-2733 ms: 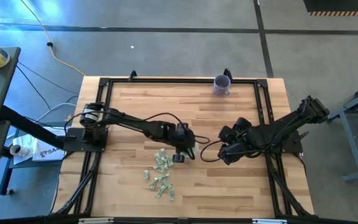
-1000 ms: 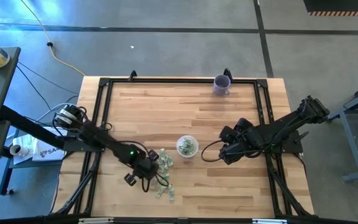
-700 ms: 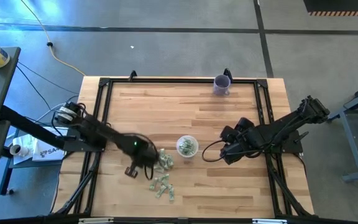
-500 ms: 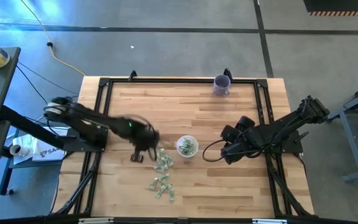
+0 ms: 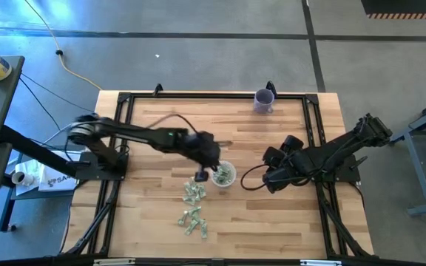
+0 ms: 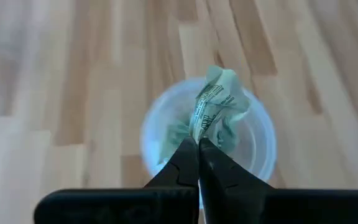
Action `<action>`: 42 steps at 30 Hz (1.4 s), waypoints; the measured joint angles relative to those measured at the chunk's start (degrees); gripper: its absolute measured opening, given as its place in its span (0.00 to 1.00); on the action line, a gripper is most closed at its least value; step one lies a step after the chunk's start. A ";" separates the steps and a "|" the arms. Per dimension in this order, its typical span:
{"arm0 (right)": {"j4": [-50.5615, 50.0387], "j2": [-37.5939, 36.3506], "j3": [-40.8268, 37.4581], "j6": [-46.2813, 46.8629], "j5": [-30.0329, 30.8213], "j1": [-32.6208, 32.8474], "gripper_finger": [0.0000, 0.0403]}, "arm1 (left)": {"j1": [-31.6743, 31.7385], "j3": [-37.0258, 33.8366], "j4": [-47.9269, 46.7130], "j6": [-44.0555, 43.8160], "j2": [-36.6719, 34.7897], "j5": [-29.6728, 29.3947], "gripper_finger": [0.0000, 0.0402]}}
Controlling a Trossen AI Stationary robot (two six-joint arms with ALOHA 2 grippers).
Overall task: Pick and place Stevia / Truvia into bins
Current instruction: Put the stevia packet into the bin
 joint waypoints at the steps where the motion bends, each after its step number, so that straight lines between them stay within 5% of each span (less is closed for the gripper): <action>1: -0.01 -0.01 0.00 0.17 -0.02 0.00 0.67 | -0.55 0.84 -0.11 0.11 2.16 -0.35 0.08; 6: -0.07 0.00 0.00 0.77 -0.60 0.00 0.67 | -1.69 4.78 -8.13 -0.63 9.43 -1.60 0.17; 17: -0.09 0.00 0.00 1.94 -0.63 0.00 0.67 | -3.54 13.53 -14.27 -2.26 10.29 -2.96 0.37; 22: -0.11 0.00 0.00 3.34 -1.54 0.00 0.67 | -3.70 21.92 -34.43 -1.96 10.27 -5.39 0.42; 26: -0.11 0.00 0.00 3.39 -1.68 0.00 0.67 | -4.37 21.98 -46.83 -1.83 8.74 -6.12 0.43; 34: 0.17 0.00 0.00 5.75 -1.94 0.09 0.67 | -4.64 6.52 -41.44 -34.29 5.68 -4.00 0.44; 42: 0.21 0.00 0.00 6.17 -2.04 0.20 0.67 | -6.83 -5.27 -22.13 -57.31 5.68 -4.35 0.44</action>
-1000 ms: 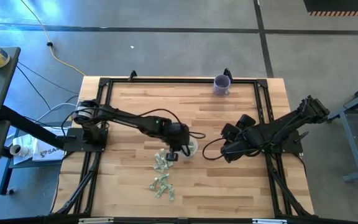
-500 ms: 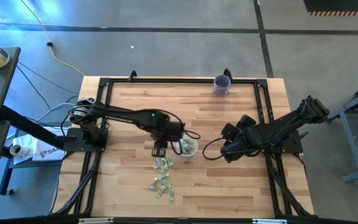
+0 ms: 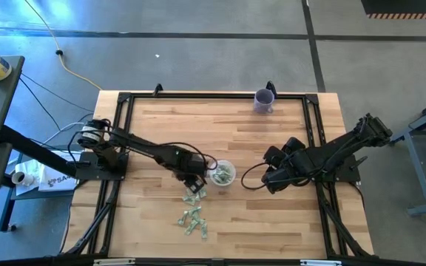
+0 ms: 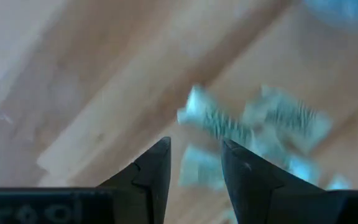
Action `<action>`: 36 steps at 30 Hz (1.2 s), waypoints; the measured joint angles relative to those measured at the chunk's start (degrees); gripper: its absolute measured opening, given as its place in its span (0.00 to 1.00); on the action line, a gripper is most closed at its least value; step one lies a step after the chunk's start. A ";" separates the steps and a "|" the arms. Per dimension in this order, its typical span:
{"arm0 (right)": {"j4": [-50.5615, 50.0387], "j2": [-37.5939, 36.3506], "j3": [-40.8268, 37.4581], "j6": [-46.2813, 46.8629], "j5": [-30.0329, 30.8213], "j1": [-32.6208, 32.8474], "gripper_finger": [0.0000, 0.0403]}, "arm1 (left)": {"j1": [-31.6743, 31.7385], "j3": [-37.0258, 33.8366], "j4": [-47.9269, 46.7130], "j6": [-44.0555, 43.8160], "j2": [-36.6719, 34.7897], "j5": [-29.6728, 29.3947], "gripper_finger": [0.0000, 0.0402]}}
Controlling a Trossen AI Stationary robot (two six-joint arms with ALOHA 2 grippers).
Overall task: Pick and place Stevia / Truvia into bins
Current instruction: Put the stevia packet into the bin
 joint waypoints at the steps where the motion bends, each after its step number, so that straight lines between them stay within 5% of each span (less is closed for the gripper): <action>1: 0.01 0.00 0.00 -0.01 -0.03 0.00 0.67 | -0.33 -0.05 0.51 -1.89 0.00 -1.13 0.44; 15: -0.03 0.00 0.00 -1.96 2.70 -0.23 0.67 | -5.87 -0.12 6.04 -9.75 -0.02 -9.57 0.55; 24: -0.23 0.00 -0.02 -3.25 3.71 -1.73 0.67 | -5.74 -0.18 6.69 -12.29 4.18 -8.19 0.56; 29: -0.46 0.00 -0.02 -3.69 3.44 -1.89 0.67 | -5.74 0.00 6.49 -10.43 5.28 -7.17 0.49; 36: -0.56 0.00 -0.02 -3.90 3.55 -2.05 0.67 | -5.67 -0.01 4.21 -5.18 5.33 -8.21 0.18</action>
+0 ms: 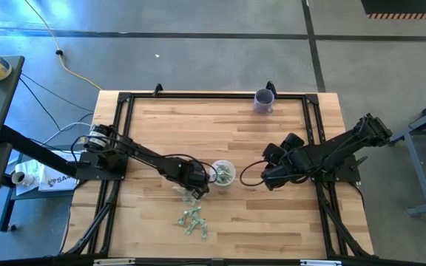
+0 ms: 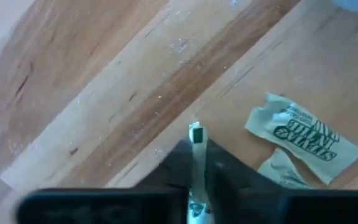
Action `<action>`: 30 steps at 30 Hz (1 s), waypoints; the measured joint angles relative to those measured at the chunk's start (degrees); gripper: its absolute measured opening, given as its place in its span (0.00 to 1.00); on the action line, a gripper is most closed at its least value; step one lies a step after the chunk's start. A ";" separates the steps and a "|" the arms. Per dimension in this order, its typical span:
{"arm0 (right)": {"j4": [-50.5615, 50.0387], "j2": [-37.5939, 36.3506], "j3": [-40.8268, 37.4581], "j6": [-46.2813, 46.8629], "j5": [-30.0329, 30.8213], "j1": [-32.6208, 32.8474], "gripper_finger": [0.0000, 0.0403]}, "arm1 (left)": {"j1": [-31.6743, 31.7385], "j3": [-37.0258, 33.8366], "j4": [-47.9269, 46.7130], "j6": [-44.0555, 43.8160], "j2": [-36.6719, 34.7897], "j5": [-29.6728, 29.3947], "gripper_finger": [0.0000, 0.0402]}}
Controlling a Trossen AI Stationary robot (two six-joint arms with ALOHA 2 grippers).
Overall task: Pick and place Stevia / Truvia into bins
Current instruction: Put the stevia packet into the bin
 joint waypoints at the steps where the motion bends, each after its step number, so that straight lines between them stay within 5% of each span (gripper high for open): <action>1: 0.00 0.00 0.00 0.00 0.02 0.00 0.67 | 0.00 0.00 0.06 0.99 0.00 0.04 0.13; 3: -0.06 0.00 0.00 0.00 -0.01 0.00 0.67 | 0.00 0.00 0.01 2.57 -0.19 -0.04 0.06; 12: -0.17 0.00 0.00 0.02 -0.30 0.00 0.67 | 0.00 3.01 -3.50 9.31 -9.51 -10.06 0.10; 17: -0.17 0.00 0.00 -0.09 -0.02 0.00 0.67 | 0.42 4.31 13.44 28.75 -14.62 -11.43 0.07; 22: 0.03 0.00 0.00 -0.39 0.35 0.00 0.67 | 3.72 4.46 28.62 40.60 -10.47 -2.62 0.08; 30: 0.52 0.05 0.00 -0.38 -0.34 0.00 0.67 | 7.36 5.47 28.80 40.76 -1.14 -2.11 0.10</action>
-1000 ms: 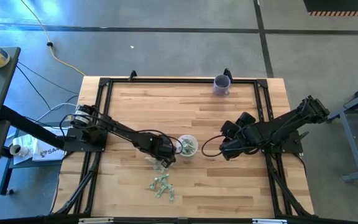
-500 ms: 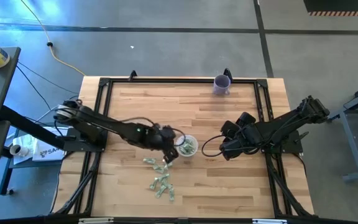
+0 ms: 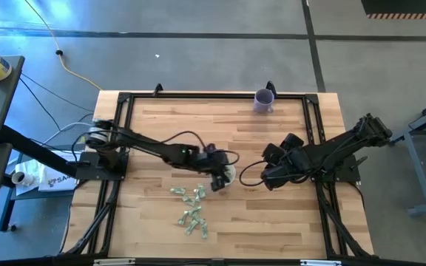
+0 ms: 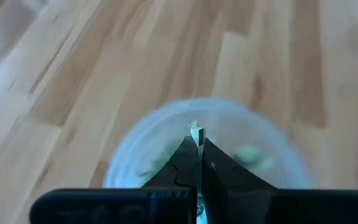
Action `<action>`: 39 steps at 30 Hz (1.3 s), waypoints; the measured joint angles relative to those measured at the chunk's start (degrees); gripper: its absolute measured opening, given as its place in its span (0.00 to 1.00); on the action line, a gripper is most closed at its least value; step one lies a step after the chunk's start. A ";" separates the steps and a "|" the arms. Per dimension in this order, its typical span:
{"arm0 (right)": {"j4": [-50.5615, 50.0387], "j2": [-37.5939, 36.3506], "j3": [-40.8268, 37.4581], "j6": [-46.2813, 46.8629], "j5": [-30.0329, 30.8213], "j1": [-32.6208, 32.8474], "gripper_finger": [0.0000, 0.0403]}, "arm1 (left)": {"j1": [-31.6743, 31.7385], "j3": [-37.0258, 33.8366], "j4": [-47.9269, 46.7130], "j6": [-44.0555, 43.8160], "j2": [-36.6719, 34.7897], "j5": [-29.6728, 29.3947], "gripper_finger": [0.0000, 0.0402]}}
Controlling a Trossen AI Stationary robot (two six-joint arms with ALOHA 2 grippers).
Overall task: Pick and place Stevia / Truvia into bins
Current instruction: Put the stevia packet into the bin
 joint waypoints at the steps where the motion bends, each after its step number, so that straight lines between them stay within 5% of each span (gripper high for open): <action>1: 0.10 0.03 -0.04 0.00 -0.18 0.00 0.67 | 0.44 -0.11 -1.59 0.01 0.15 0.43 0.10; 12: 1.20 0.21 -2.73 -0.01 -1.67 -0.24 0.67 | 0.46 4.20 -6.80 -1.46 -0.45 3.77 0.37; 17: 2.02 0.13 -2.95 -0.12 -1.86 -0.24 0.67 | 0.28 12.37 -22.31 -0.22 -2.10 5.51 0.50; 22: 2.60 0.11 -2.97 -0.34 -1.66 -0.39 0.67 | -1.70 14.62 -37.39 6.27 -7.71 1.62 0.52; 27: 4.12 0.11 -2.97 -0.43 -2.49 -0.37 0.67 | -4.25 2.79 -42.94 2.89 -18.30 1.53 0.46; 33: 6.48 0.11 -2.95 -0.44 -4.85 -0.22 0.67 | -14.17 -21.95 -25.34 -4.50 -33.54 6.76 0.38; 39: 7.19 0.11 -2.95 -0.45 -5.39 -0.20 0.67 | -21.53 -34.32 -12.12 -12.02 -34.66 3.63 0.45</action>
